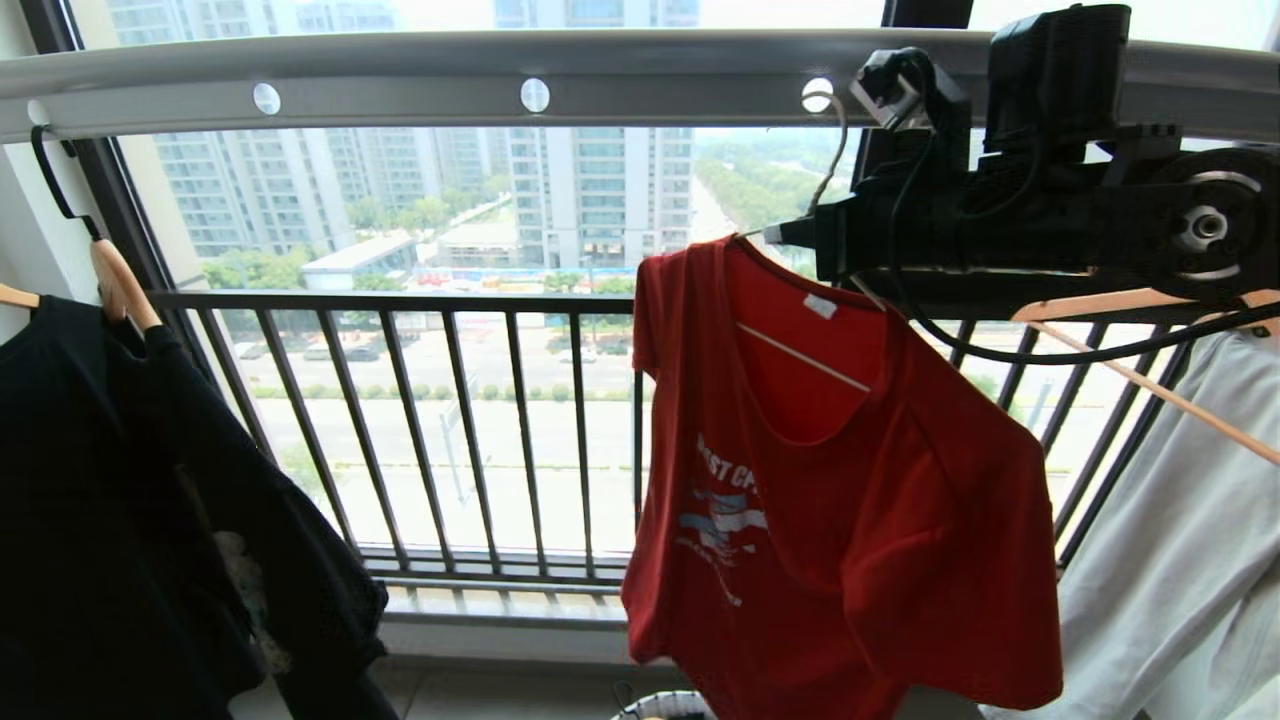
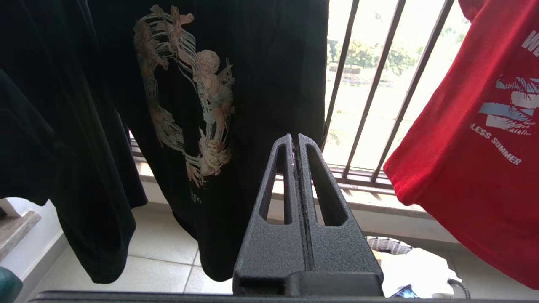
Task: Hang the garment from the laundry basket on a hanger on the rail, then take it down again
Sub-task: Take the clothes off the clothes rack
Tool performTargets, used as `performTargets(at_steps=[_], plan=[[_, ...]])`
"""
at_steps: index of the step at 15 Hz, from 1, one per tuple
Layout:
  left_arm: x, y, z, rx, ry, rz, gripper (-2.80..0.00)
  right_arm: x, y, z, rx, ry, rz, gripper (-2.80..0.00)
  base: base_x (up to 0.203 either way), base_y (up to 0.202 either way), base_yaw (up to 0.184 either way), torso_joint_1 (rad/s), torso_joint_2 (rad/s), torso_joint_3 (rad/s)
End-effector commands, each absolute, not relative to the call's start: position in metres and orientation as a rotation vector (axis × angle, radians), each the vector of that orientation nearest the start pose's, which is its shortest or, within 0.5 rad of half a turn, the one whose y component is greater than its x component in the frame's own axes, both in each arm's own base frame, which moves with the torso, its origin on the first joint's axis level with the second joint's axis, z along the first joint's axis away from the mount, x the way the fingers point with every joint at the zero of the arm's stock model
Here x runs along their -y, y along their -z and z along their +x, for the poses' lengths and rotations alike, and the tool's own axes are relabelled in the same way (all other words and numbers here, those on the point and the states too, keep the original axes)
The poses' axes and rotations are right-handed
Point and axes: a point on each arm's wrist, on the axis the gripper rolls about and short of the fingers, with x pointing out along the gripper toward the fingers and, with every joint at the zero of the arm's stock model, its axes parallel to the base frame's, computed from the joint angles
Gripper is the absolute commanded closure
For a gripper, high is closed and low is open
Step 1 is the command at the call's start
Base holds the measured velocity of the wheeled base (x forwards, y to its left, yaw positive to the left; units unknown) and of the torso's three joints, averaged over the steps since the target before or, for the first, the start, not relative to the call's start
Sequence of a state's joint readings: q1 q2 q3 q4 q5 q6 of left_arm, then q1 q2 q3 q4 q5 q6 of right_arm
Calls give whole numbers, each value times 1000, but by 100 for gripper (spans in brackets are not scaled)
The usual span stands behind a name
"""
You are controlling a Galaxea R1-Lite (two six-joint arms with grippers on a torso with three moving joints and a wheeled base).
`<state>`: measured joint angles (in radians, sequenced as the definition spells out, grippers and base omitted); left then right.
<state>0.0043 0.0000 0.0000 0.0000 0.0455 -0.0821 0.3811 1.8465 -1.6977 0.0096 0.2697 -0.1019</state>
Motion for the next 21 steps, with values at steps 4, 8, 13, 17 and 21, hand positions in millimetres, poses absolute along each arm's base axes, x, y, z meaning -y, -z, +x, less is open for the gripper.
performTargets(at_steps=[4,8,13,17,21], plan=[[-1,-76,-23,1,-51,-83,0,-141,-336,319,-92,-654,-107,0,0,0,0,0,0,0],[-1,-76,-23,1,-51,-83,0,-140,-328,310,-126,-640,-111,0,0,0,0,0,0,0],[-1,-76,-23,1,-51,-83,0,-137,-332,302,-40,-592,-102,0,0,0,0,0,0,0],[-1,-76,-23,1,-51,-83,0,-135,-341,284,-15,-598,-100,0,0,0,0,0,0,0],[-1,-76,-23,1,-51,-83,0,-130,-352,269,20,-592,-96,0,0,0,0,0,0,0]])
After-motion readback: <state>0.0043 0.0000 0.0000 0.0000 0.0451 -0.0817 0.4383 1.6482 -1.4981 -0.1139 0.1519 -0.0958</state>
